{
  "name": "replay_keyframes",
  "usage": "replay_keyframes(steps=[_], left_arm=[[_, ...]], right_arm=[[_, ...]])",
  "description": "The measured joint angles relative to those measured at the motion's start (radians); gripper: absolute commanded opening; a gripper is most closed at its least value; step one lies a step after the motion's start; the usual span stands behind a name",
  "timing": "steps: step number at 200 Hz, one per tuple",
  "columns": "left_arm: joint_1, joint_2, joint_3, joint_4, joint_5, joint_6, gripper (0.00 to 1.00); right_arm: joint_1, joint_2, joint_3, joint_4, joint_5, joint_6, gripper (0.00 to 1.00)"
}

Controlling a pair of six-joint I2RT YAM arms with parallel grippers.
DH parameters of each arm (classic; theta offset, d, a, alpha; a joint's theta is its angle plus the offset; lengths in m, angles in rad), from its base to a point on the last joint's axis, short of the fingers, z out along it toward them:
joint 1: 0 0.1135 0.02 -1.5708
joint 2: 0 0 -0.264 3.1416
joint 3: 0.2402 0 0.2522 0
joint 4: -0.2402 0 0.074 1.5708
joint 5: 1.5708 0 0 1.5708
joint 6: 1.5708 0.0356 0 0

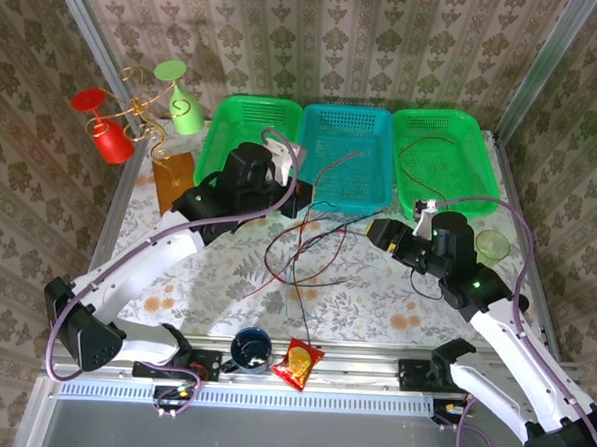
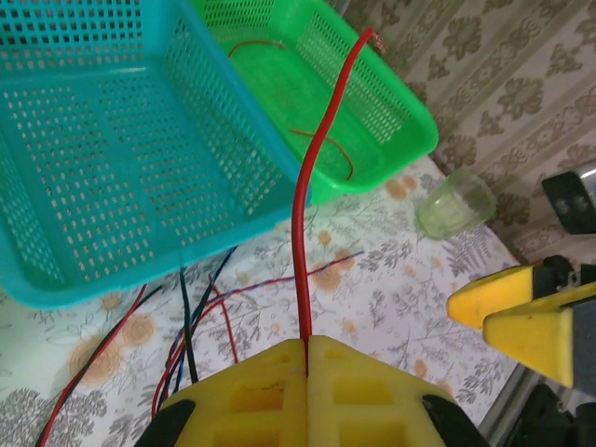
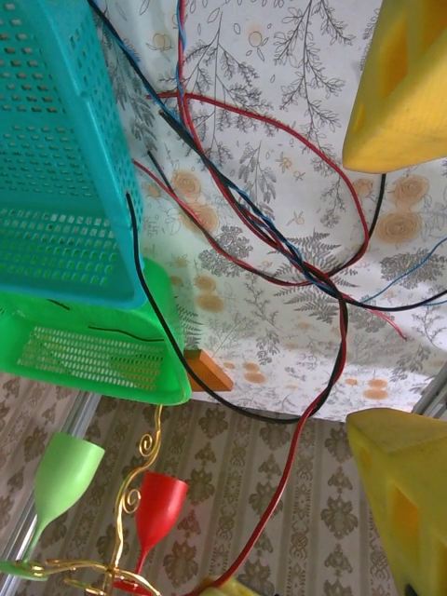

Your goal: Untangle the cables

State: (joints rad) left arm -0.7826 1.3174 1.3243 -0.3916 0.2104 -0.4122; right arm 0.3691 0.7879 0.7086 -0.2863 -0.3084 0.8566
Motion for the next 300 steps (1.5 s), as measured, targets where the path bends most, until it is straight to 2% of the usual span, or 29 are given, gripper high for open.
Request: replay_keyframes(steps=[35,80,102,134,181,237,264,286,300], left_arm=[[0.011,-0.006,0.027,0.043,0.016,0.000,0.00],[0.047,-0.065,0.022,0.212,0.022,-0.014,0.00],[0.067,-0.077,0.022,0.270,0.024,-0.018,0.00],[0.077,-0.058,0.023,0.297,0.050,-0.044,0.00],[0.071,-0.016,0.023,0.319,0.086,-0.075,0.00],[0.050,0.008,0.043,0.317,0.101,-0.083,0.00],[0.049,0.010,0.055,0.317,0.101,-0.083,0.00],[0.048,0.010,0.063,0.312,0.101,-0.083,0.00],[0.044,0.010,0.063,0.311,0.101,-0.083,0.00]], right_arm=[[0.000,-0.026,0.000,0.037,-0.007,0.000,0.71],[0.000,-0.051,-0.004,0.113,-0.014,-0.010,0.72],[0.000,-0.056,-0.014,0.155,-0.014,-0.024,0.68],[0.042,-0.042,-0.017,0.209,0.005,-0.123,0.68],[0.115,0.105,0.045,0.306,0.002,-0.328,0.68],[0.180,0.330,0.250,0.411,-0.060,-0.444,0.64],[0.222,0.398,0.314,0.418,-0.073,-0.496,0.49],[0.234,0.424,0.326,0.420,-0.074,-0.525,0.29],[0.234,0.434,0.326,0.421,-0.074,-0.536,0.11]])
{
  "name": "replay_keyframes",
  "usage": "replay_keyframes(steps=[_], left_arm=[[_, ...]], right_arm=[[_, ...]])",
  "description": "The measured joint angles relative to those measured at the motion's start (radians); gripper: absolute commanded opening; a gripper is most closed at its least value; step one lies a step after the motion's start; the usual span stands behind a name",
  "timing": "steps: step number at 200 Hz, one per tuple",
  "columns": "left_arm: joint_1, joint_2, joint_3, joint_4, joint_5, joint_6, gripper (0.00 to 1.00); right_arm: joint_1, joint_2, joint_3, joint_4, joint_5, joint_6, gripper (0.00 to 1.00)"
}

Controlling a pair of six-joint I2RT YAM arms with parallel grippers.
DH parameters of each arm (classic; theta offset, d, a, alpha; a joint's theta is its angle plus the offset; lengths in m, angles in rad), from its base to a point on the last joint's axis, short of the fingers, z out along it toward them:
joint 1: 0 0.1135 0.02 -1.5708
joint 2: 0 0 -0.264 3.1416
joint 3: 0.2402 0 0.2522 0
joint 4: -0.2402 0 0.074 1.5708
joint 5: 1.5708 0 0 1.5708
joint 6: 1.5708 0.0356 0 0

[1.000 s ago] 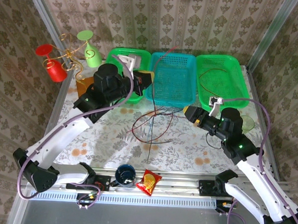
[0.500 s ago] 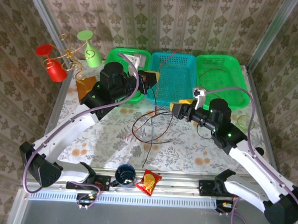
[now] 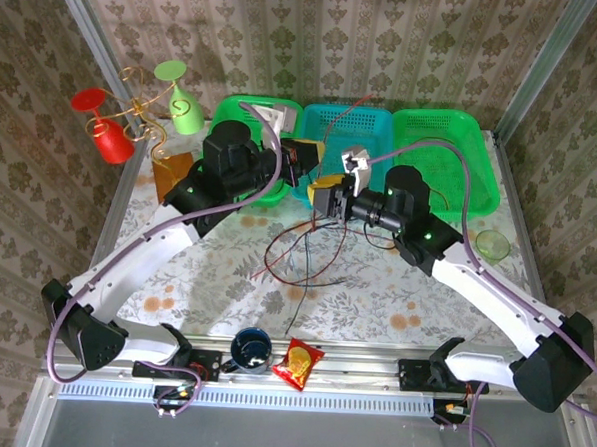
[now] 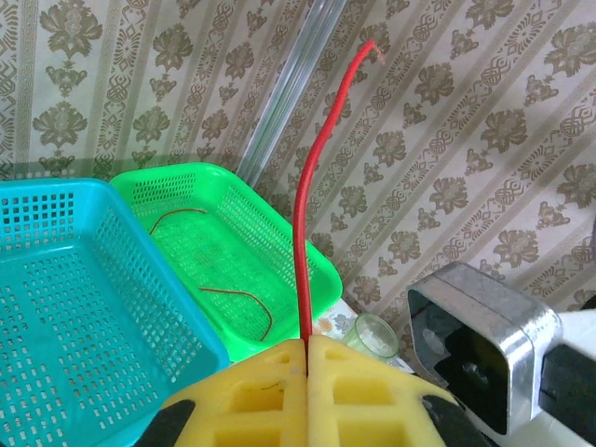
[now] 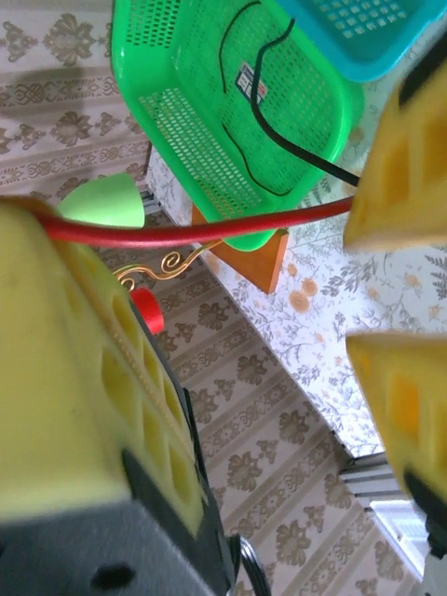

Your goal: Untangle the cables

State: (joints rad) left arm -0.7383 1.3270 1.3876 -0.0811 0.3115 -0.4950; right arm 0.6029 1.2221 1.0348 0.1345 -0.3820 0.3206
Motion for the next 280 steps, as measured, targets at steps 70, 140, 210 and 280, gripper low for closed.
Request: replay_keyframes(steps=[70,140,210,280], left_arm=[[-0.007,-0.015,0.000,-0.004,-0.002,0.000,0.00],[-0.006,-0.040,0.000,-0.042,-0.008,0.000,0.00],[-0.006,-0.040,0.000,-0.047,-0.004,-0.007,0.00],[0.013,-0.086,-0.048,-0.058,-0.016,-0.008,0.41]], right_arm=[[0.000,0.026,0.032,-0.002,0.017,-0.013,0.34],[-0.004,-0.043,0.006,-0.002,0.051,-0.045,0.76],[-0.008,0.010,0.080,-0.023,0.056,-0.105,0.45],[-0.005,0.067,0.131,-0.033,0.041,-0.123,0.00]])
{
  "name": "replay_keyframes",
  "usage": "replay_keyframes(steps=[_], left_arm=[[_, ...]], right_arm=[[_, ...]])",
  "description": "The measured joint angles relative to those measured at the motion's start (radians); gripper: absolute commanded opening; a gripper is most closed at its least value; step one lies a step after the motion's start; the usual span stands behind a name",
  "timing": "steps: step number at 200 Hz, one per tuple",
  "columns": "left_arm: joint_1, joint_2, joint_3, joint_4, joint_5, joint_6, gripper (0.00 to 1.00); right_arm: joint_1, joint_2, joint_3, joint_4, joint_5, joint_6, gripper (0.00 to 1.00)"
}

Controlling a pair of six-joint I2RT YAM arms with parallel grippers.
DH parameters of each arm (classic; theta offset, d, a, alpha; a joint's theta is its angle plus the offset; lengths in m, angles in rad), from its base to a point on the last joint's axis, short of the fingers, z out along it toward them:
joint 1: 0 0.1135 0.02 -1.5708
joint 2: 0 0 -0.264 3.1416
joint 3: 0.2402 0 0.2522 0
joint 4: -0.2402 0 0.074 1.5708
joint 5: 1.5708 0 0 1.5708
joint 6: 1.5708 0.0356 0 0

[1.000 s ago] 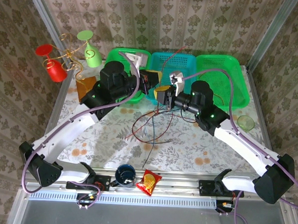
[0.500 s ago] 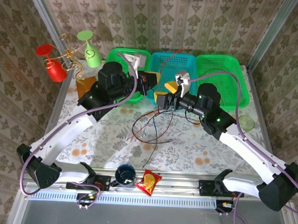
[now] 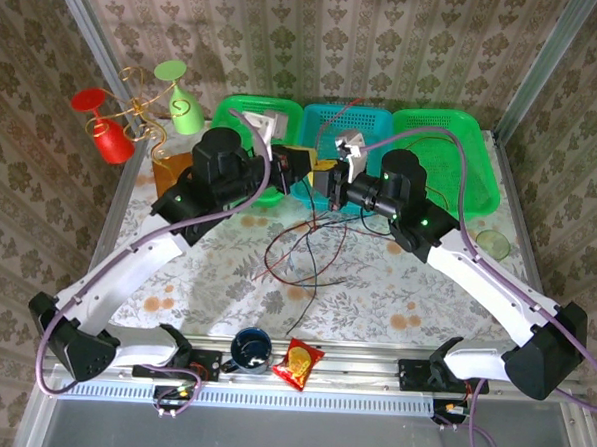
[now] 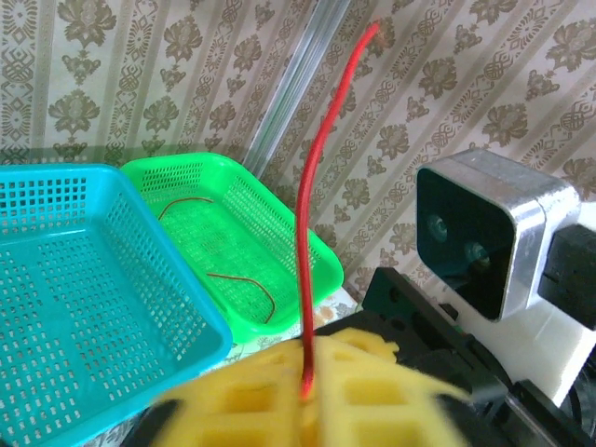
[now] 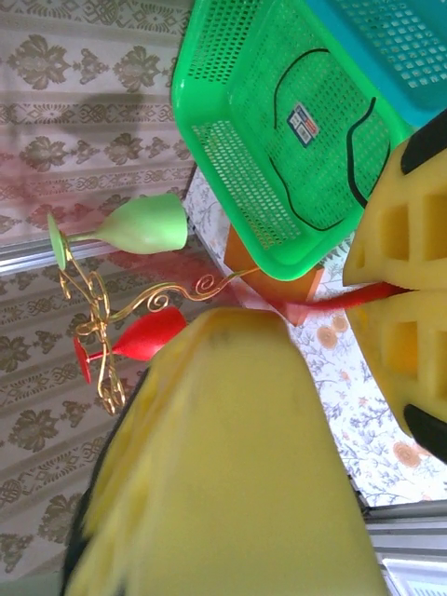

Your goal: Untangle the cables

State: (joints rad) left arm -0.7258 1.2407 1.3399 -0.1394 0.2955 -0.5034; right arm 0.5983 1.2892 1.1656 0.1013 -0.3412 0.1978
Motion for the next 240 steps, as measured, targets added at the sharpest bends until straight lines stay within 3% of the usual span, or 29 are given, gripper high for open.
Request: replay_keyframes(steps=[25,62,109,134,177,240], left_arm=[[0.053,-0.043,-0.042,0.006,0.005,-0.024,0.50],[0.125,-0.144,-0.192,0.044,0.004,-0.107,0.51],[0.131,-0.191,-0.429,0.170,0.016,-0.292,0.56],[0.131,-0.169,-0.518,0.268,0.026,-0.403,0.57],[0.131,-0.072,-0.527,0.459,0.061,-0.538,0.61],[0.082,0.070,-0.520,0.631,0.092,-0.616,0.64]], right_arm=[[-0.005,-0.003,-0.019,0.010,0.009,0.000,0.00],[-0.005,-0.005,-0.062,0.016,0.019,0.000,0.00],[-0.005,-0.005,-0.077,0.035,0.019,0.004,0.00],[-0.005,-0.006,-0.079,0.056,0.019,0.007,0.00],[-0.005,-0.016,-0.097,0.080,0.015,0.014,0.00],[-0.005,-0.043,-0.108,0.092,0.015,0.018,0.00]])
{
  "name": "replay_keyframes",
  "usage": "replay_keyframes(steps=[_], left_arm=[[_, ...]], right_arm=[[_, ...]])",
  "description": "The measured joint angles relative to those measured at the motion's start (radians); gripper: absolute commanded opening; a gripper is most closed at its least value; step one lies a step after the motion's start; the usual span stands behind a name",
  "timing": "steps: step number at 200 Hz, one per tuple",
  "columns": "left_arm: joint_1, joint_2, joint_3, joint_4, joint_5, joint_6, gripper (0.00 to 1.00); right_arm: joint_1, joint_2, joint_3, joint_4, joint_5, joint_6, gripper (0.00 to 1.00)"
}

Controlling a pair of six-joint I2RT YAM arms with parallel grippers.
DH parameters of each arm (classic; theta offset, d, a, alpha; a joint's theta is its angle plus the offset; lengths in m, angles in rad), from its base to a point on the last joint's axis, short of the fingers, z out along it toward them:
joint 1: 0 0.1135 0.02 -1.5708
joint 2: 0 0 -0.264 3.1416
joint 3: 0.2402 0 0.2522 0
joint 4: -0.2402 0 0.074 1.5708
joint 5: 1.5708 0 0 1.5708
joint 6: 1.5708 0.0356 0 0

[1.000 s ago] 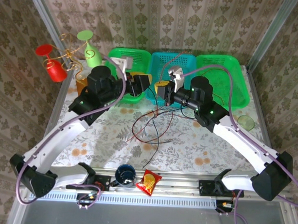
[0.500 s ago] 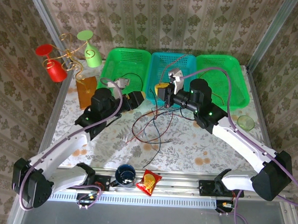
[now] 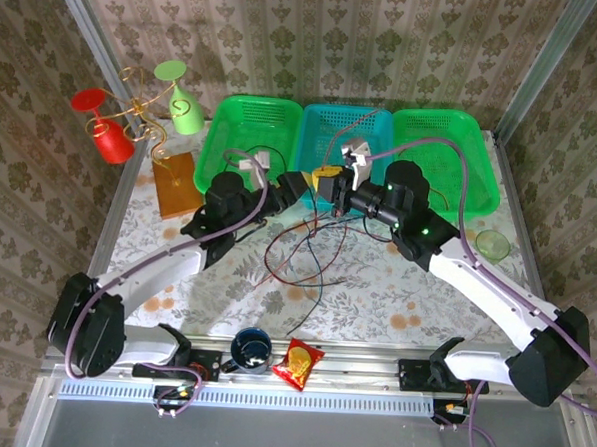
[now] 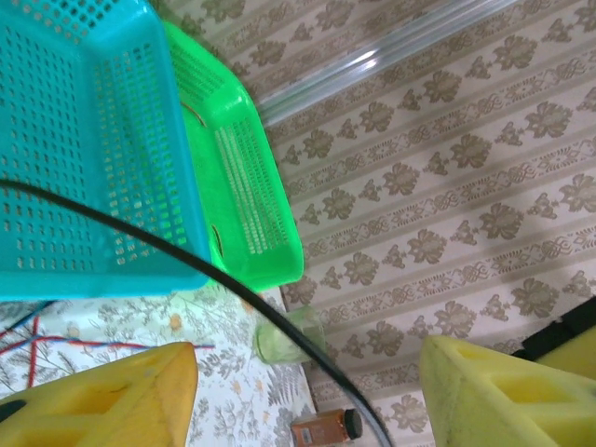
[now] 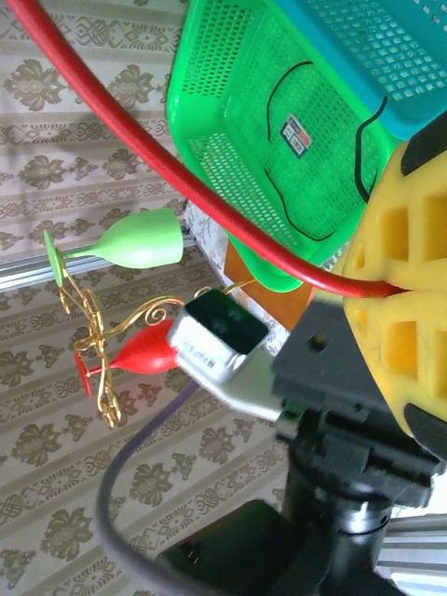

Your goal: Untangle the cables

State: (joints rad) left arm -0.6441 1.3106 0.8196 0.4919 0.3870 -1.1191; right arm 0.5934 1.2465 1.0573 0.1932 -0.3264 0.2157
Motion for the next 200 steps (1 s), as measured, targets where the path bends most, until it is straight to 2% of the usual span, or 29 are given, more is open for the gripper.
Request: replay_keyframes(steps=[16,22,37,45,73,95,134,171,200], left_arm=[[-0.013,0.038,0.007,0.030,0.003,-0.011,0.51],[-0.018,0.050,0.008,0.040,0.003,-0.016,0.42],[-0.022,0.067,0.014,0.060,0.006,-0.030,0.10],[-0.022,0.071,0.023,0.063,0.006,-0.029,0.00],[-0.022,0.062,0.076,0.033,-0.013,0.009,0.00],[-0.022,0.020,0.160,-0.105,-0.047,0.102,0.00],[-0.028,-0.040,0.407,-0.360,-0.097,0.303,0.00],[-0.056,-0.045,0.623,-0.575,-0.134,0.473,0.00],[-0.097,-0.058,0.677,-0.673,-0.180,0.569,0.00]], right_arm=[[0.000,-0.006,0.000,0.007,-0.003,0.000,0.00],[0.000,-0.009,0.000,0.007,-0.004,0.000,0.00],[0.000,-0.016,-0.005,0.008,-0.004,0.000,0.00],[0.000,-0.022,-0.011,0.007,-0.003,-0.001,0.00],[-0.002,-0.045,-0.026,0.004,0.010,-0.005,0.00],[-0.006,-0.074,-0.026,-0.003,0.055,-0.005,0.00],[-0.008,-0.126,0.002,-0.032,0.185,0.013,0.00],[-0.006,-0.121,0.114,-0.055,0.193,0.053,0.00],[-0.003,-0.138,0.128,-0.038,0.200,0.080,0.00]])
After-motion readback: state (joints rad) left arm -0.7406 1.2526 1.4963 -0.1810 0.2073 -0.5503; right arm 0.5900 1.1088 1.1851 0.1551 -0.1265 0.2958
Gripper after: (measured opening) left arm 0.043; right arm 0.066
